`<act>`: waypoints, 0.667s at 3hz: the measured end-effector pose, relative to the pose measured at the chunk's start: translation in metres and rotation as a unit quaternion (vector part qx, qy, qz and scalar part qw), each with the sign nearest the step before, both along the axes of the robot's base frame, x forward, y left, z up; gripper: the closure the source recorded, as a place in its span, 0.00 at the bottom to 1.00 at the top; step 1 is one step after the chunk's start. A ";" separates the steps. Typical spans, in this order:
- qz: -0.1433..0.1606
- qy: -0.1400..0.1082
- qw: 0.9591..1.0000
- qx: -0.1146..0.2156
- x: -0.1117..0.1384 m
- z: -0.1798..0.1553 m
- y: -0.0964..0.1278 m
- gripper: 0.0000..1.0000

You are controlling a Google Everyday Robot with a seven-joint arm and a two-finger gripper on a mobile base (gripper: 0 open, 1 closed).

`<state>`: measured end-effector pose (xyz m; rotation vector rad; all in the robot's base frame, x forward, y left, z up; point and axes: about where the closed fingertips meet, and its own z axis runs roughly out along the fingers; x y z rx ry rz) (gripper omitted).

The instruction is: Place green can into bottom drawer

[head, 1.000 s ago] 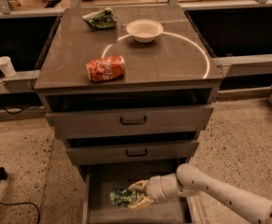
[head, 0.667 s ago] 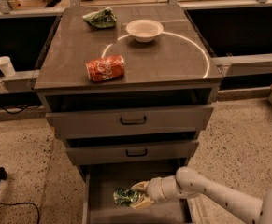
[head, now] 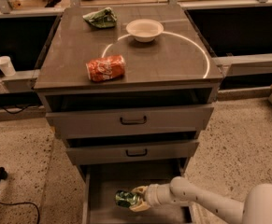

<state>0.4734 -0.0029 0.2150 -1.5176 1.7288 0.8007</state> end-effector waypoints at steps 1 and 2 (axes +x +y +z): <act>-0.019 0.008 0.999 -0.024 0.003 -0.038 0.013 1.00; -0.032 0.021 0.999 -0.026 0.006 -0.062 0.022 1.00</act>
Offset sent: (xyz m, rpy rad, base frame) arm 0.0127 0.0285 -0.0921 -0.0504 0.0790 -0.0955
